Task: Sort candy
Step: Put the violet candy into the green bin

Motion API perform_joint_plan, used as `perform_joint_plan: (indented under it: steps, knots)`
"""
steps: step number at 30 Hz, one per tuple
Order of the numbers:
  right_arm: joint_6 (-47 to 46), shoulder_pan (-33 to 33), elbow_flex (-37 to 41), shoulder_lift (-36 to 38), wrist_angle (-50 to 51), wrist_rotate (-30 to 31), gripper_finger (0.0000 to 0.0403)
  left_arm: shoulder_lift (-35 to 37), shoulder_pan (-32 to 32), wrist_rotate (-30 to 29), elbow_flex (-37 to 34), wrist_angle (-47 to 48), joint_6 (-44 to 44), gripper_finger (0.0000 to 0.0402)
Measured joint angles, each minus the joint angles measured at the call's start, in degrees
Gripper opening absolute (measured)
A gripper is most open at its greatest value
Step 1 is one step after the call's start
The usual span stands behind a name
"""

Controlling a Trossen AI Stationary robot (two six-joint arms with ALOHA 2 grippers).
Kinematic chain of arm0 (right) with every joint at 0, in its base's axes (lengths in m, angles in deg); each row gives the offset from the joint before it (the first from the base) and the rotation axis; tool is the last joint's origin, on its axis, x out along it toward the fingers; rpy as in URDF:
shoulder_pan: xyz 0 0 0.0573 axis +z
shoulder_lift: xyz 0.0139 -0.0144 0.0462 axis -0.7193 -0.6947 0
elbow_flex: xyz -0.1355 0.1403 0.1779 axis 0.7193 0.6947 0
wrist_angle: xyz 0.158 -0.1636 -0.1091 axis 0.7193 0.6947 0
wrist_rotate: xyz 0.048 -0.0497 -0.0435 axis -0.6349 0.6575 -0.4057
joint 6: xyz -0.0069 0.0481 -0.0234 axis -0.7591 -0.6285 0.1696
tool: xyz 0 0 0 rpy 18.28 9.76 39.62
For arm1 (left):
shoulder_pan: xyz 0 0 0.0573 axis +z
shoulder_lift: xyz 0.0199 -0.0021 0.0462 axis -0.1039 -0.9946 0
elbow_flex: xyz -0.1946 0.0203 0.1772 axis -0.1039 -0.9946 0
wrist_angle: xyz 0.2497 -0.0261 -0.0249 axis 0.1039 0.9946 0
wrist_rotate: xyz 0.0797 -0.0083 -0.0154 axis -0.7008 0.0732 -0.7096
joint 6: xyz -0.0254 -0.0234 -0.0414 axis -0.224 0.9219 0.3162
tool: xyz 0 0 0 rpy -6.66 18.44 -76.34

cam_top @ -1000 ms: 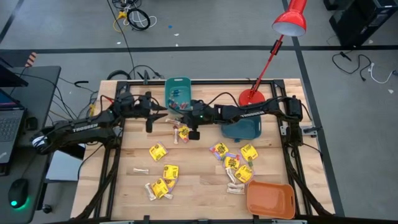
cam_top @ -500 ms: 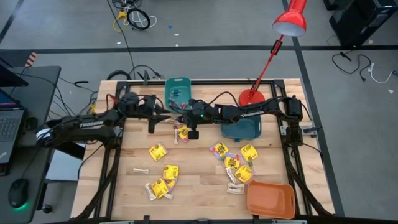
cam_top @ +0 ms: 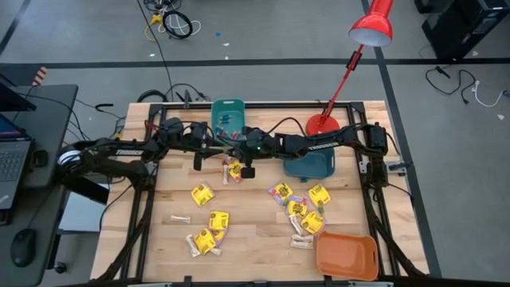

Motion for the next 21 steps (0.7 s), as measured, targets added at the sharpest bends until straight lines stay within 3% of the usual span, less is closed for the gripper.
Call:
perform_joint_plan:
  steps: [6,21]
  knots:
    - [0.0,0.0,0.0,0.0,0.0,0.1,0.0052,-3.3,-1.1,0.6,0.0,-1.9,-5.1,0.0127]
    - [-0.1,0.0,0.0,0.0,-0.6,0.2,0.0052,-3.5,-1.5,2.2,0.1,-4.6,-4.4,0.0127]
